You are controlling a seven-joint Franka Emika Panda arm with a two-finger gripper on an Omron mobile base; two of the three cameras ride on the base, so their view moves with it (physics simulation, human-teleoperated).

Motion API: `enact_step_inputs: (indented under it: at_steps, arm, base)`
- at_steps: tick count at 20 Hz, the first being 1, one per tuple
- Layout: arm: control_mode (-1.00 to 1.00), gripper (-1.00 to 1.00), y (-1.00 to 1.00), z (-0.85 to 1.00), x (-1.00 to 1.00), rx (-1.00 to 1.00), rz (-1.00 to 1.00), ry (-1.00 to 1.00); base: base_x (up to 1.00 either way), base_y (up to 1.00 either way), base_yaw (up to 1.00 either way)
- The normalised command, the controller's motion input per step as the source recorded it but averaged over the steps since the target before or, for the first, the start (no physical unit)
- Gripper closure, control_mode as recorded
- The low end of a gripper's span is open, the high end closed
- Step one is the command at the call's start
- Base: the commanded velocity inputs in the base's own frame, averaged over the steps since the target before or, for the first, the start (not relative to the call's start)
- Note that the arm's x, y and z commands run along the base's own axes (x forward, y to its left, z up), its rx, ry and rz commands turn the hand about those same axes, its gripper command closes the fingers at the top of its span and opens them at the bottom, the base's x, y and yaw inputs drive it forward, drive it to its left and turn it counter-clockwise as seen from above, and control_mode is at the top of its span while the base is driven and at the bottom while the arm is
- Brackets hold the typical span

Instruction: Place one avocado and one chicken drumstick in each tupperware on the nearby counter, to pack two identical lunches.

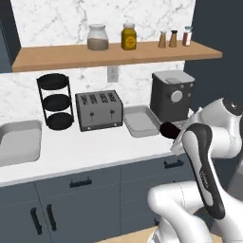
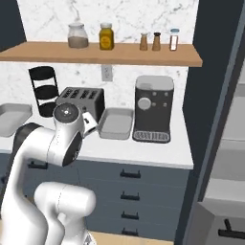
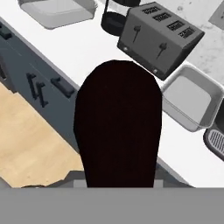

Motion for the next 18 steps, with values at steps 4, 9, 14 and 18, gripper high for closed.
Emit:
enact_step_inputs:
  at_steps: [4,9,14,18]
  arm:
    - [1.0,1.0,0.0,0.0,0.0,0.0,0.0,0.0]
    - [1.0,1.0,0.0,0.0,0.0,0.0,0.0,0.0]
    - [-1.0,1.0,-0.01,-0.32,0.48,-0.08,-0.17,-0.03]
    - [-1.0,1.0,-0.31,-0.52,0.44,-0.04,-0.15,0.01]
  base:
    - [0.87,0.47,-0.27]
    - [0.81,0.04,-0.28]
    - [0.16,0.0,-0.05]
    - [0.0,0.0,0.0]
